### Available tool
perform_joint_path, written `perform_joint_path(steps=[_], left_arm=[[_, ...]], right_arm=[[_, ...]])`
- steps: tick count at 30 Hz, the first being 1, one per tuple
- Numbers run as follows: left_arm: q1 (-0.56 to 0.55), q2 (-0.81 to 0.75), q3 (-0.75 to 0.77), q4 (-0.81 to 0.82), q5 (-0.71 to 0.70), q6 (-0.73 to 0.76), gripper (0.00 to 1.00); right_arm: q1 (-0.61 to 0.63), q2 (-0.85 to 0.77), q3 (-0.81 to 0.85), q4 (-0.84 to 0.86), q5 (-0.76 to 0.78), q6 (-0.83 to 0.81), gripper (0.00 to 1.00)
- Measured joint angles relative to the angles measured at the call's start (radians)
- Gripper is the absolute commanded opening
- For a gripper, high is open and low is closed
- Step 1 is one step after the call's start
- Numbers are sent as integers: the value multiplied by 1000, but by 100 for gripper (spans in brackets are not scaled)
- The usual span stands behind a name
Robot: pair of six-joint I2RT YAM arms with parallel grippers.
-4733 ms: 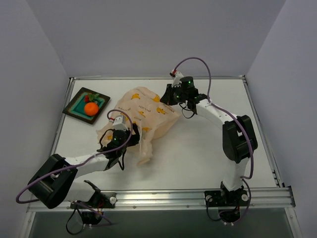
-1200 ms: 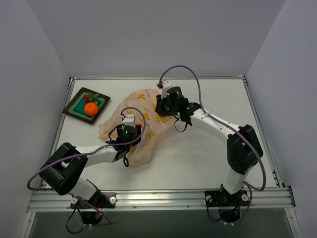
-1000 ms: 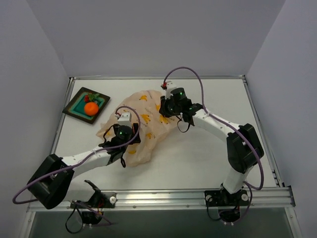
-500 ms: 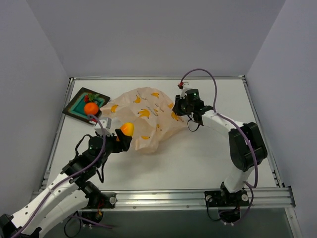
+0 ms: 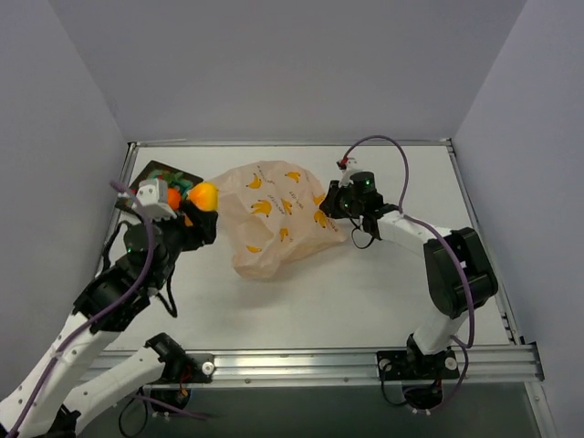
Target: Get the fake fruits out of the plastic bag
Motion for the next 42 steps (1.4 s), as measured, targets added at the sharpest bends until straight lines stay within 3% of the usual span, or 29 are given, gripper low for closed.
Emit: perform_joint_path(steps=[3, 14, 18, 25, 26, 27, 30, 33, 38, 40, 42], left_arm=[[95, 177, 97, 58, -6, 37, 21], [752, 653, 174, 230, 251, 2, 23], [863, 750, 176, 286, 286, -11, 25], [953, 929, 242, 382, 368, -26, 31], [962, 958, 251, 399, 381, -26, 32], [971, 986, 256, 418, 394, -26, 37], [989, 1059, 267, 462, 419, -25, 40], [996, 1127, 287, 486, 437, -25, 41], [996, 1198, 322, 520, 455, -26, 43], [995, 1219, 338, 536, 459, -28, 47], [996, 1234, 346, 550, 462, -29, 58]], right_arm=[[0, -13, -16, 0, 0, 0, 11], [8, -43, -22, 15, -6, 0, 12], [37, -39, -22, 19, -8, 0, 12], [153, 13, -1, 19, -5, -5, 16], [160, 14, -1, 19, -5, -5, 21], [164, 14, 0, 19, -5, -5, 41], [163, 14, 9, 11, 11, -5, 75], [163, 5, 14, -4, 49, -7, 93], [164, -114, 14, -78, 111, -11, 100], [165, -198, 14, -92, 129, -17, 100], [165, -284, 14, -95, 143, -25, 100]])
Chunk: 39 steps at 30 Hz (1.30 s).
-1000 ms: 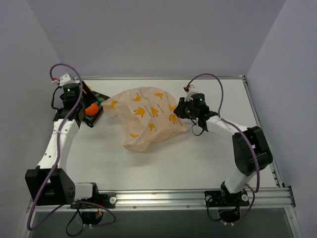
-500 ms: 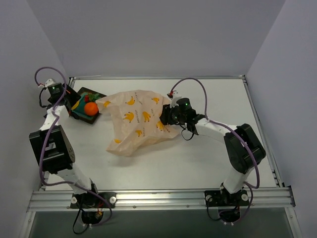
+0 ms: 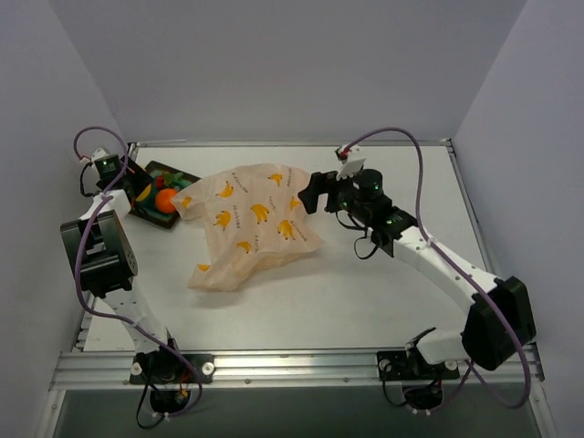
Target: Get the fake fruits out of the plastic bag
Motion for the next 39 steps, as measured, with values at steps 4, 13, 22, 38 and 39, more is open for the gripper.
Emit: perform_joint_path(steps=[4, 13, 22, 38, 39], left_arm=[[0, 4, 0, 10, 2, 0, 73], [0, 3, 0, 18, -10, 8, 86], [2, -111, -39, 1, -15, -26, 97], [-444, -900, -253, -37, -11, -51, 94], [-491, -934, -268, -64, -11, -37, 94]], right_arm=[[1, -114, 0, 0, 22, -9, 100], [7, -176, -25, -68, 36, -13, 100], [8, -382, -32, -125, 54, -29, 100], [12, -786, -56, -232, 245, 83, 100], [12, -813, -64, -236, 245, 83, 100]])
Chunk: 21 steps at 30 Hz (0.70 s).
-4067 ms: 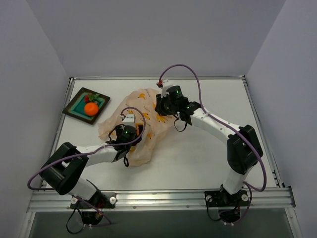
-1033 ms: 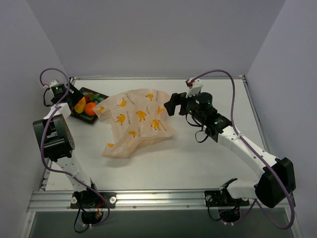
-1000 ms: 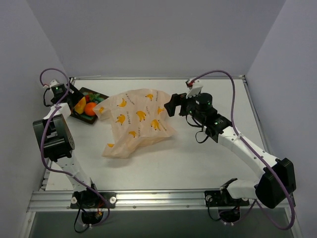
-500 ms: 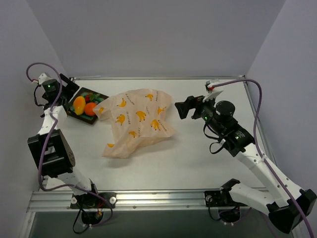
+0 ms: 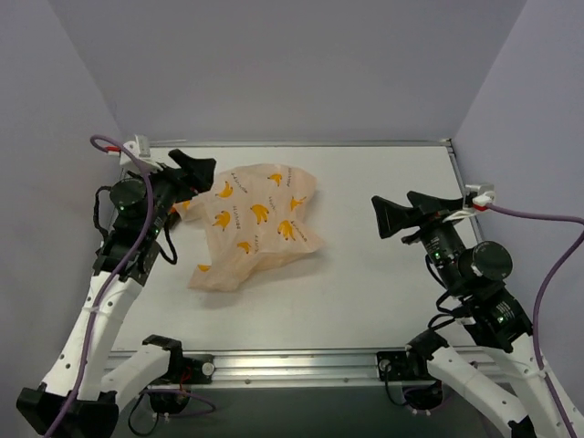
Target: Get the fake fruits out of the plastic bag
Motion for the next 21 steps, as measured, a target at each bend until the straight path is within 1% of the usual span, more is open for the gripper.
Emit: perform_joint_path(steps=[2, 6, 10, 12, 15, 17, 19, 21], left_arm=[[-97, -64, -27, -68, -3, 40, 94], [-212, -174, -89, -204, 13, 134, 94], [-241, -319, -196, -344, 74, 228, 94], [-241, -405, -246, -409, 79, 254, 94], [-241, -504, -276, -480, 71, 276, 94], [-241, -560, -273, -481, 74, 285, 94], [-241, -571, -264, -476, 80, 296, 94], [-241, -549, -259, -473, 82, 303, 94]], right_arm=[[0, -66, -30, -13, 8, 3, 100], [0, -216, -132, -37, 71, 21, 100], [0, -347, -245, -54, 145, 52, 100], [0, -393, -302, -63, 176, 77, 100], [0, -409, -359, -77, 219, 120, 100], [0, -385, -370, -91, 247, 144, 100], [0, -345, -369, -86, 272, 157, 100], [0, -298, -364, -82, 290, 161, 100]])
